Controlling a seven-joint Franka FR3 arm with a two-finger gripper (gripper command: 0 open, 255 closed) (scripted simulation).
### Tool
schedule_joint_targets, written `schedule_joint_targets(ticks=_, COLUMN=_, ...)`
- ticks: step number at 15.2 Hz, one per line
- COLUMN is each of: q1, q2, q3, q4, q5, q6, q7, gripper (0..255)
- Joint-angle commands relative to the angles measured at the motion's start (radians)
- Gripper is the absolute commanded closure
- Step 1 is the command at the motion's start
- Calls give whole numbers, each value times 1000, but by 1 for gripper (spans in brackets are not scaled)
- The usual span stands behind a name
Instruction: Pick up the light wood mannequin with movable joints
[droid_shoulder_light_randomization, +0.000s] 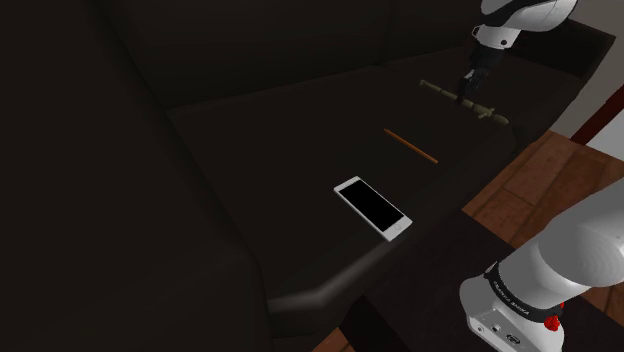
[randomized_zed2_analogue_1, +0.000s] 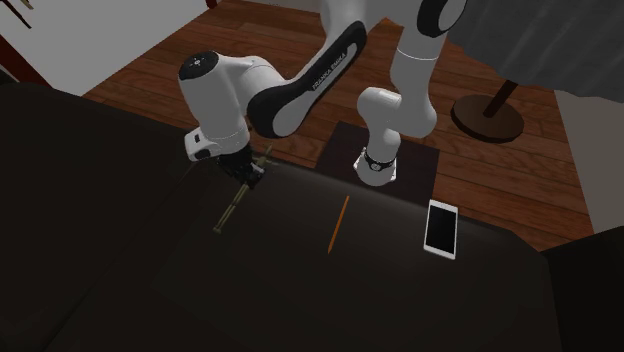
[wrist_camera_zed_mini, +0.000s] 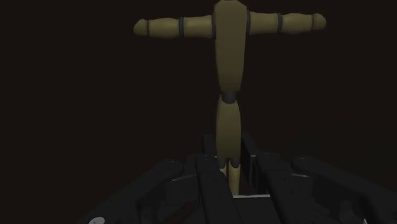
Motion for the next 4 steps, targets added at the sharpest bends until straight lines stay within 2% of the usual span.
schedule_joint_targets(ticks=1, q1=1, q2=-4, q3=2, q4=24, q5=-1, q6=-28, q7=3, gripper=255)
schedule_joint_targets(ticks=4, q1=1, q2=-8, q3=3, q4=36, q5=-3, q6=-43, q7=4, gripper=255)
